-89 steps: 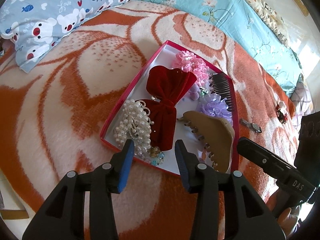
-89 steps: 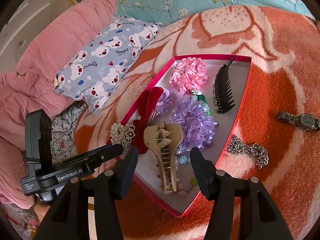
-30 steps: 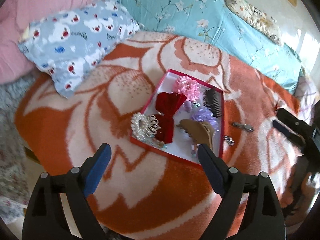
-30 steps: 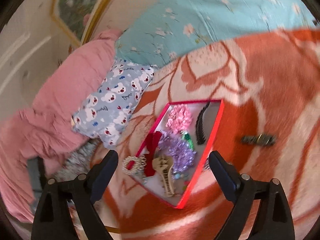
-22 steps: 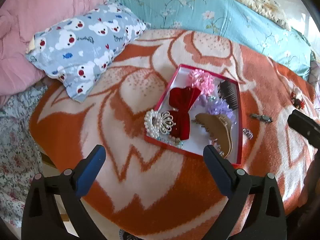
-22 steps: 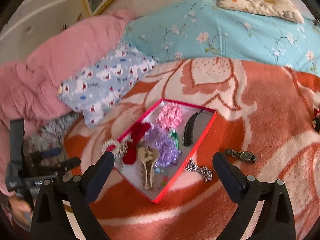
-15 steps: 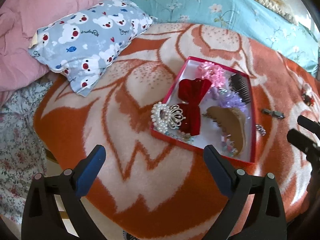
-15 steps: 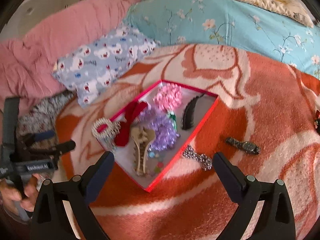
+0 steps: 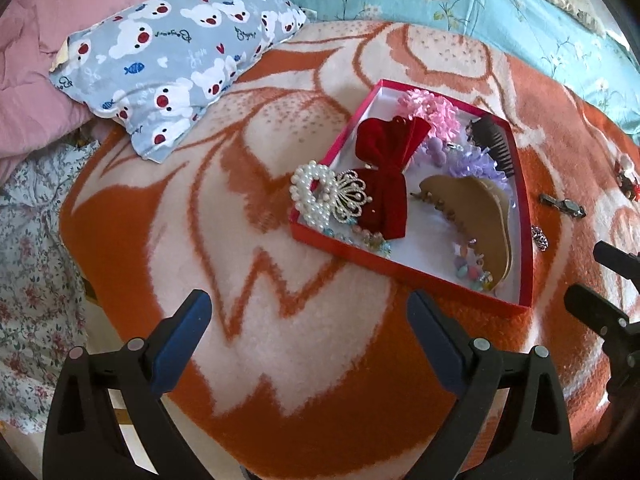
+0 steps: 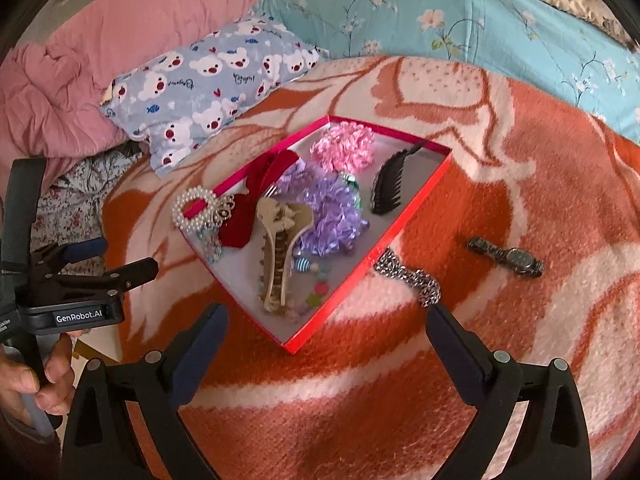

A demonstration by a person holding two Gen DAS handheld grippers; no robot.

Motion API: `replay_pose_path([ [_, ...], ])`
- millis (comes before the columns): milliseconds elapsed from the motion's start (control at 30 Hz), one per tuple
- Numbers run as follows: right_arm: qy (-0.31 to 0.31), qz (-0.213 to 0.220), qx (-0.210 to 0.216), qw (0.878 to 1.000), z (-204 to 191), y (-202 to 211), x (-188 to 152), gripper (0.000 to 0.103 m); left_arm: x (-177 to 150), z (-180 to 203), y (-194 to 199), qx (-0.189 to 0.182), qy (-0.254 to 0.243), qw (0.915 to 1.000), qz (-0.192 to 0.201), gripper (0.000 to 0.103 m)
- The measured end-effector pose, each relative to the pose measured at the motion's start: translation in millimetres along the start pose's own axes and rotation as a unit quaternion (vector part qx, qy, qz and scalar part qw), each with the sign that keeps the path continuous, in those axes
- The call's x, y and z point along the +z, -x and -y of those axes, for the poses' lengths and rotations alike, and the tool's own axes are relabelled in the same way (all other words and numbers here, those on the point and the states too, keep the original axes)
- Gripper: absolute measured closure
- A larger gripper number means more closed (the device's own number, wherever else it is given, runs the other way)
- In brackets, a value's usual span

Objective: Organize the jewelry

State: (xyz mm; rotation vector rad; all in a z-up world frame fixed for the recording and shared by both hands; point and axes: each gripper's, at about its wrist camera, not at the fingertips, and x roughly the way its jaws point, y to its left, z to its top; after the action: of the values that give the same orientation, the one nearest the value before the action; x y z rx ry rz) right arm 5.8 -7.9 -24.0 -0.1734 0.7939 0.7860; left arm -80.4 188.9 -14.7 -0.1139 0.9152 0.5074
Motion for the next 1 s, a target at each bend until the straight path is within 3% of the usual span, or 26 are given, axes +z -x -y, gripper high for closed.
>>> replay_pose_path([
  [1000,-0.004,0.016,-0.003,1.000,3,12,-2,0.003,-2,27,25,-0.019,-0.028,0.9990,0.029,0.004],
])
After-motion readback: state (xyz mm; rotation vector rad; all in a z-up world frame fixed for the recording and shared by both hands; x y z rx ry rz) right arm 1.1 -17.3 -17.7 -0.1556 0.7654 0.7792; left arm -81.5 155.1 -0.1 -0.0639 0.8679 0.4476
